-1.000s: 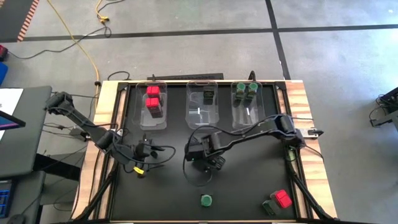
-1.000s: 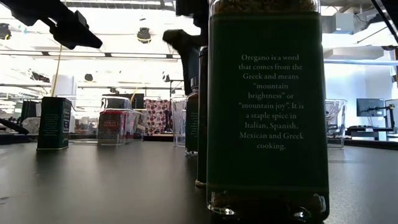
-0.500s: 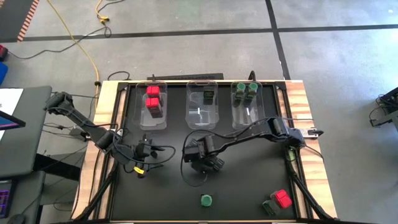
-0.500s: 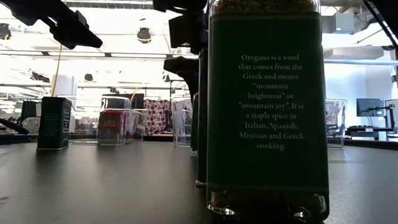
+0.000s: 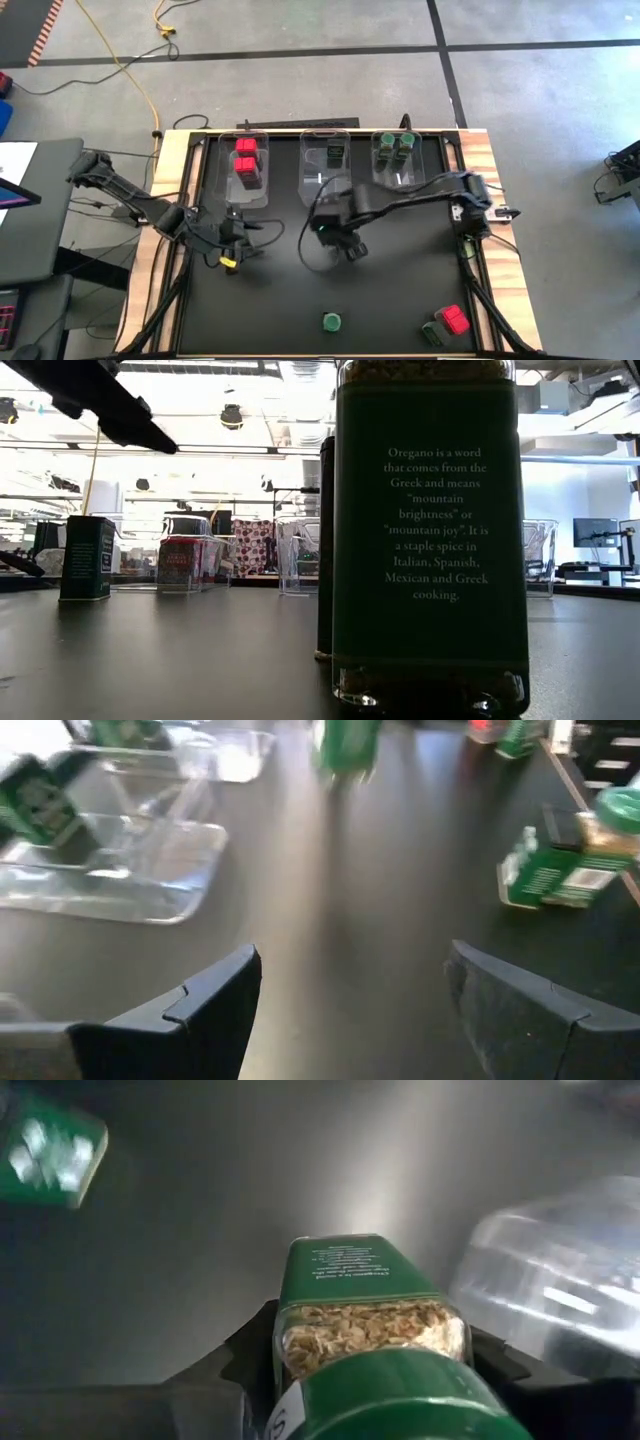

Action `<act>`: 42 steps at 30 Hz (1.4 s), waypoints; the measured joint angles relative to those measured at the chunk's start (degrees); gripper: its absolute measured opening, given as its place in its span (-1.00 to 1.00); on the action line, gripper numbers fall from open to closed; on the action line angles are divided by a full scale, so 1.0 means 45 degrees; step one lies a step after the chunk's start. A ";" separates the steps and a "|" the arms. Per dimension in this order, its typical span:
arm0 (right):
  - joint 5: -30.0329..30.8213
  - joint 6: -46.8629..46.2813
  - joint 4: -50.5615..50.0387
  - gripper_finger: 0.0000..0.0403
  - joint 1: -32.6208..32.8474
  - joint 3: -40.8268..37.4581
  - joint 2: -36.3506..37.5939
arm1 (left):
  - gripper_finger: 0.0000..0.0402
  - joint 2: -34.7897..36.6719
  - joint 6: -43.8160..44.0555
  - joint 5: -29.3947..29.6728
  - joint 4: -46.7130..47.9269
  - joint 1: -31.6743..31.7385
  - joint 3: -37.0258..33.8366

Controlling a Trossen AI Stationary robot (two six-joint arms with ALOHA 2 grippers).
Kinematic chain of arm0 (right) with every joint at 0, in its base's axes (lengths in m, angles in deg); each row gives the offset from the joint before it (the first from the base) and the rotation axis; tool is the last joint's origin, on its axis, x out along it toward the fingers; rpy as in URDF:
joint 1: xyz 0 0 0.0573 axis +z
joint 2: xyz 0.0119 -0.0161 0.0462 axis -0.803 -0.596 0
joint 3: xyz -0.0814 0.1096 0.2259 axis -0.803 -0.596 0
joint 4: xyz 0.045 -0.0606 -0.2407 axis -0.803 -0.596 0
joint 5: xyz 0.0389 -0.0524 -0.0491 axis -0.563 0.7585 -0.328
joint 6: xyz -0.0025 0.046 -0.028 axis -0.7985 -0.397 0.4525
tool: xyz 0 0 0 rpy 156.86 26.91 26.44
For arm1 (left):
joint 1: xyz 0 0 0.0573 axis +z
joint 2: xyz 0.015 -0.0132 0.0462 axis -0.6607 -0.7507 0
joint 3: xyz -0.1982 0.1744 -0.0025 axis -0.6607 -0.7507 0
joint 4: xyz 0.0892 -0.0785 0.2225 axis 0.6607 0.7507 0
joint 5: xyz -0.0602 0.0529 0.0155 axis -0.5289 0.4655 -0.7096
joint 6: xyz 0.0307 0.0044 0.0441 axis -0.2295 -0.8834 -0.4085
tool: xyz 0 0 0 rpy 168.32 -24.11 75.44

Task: Sort spices by type
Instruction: Put the green seasoning bottle into the right transparent bin

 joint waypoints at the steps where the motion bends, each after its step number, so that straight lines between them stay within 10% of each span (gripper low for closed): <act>1: 0.0267 -0.0408 -0.0034 0.08 -0.0025 0.0002 0.0463 | 0.51 0.0137 -0.0200 0.0017 0.0095 0.0169 -0.0003; 16: 0.3175 -0.1582 -0.2002 0.08 -0.3928 -0.3763 0.6522 | 0.51 0.1716 -0.1591 0.0011 0.0040 0.1058 0.0001; 27: 0.2307 0.3971 -0.0984 0.08 -0.8116 -0.6272 0.5448 | 0.51 0.1670 -0.1035 -0.0018 0.0021 0.1059 0.0001; 42: 0.1983 0.8001 0.2331 0.08 -1.0375 -0.9418 0.5004 | 0.51 0.1670 -0.0436 -0.0004 0.0011 0.1060 0.0001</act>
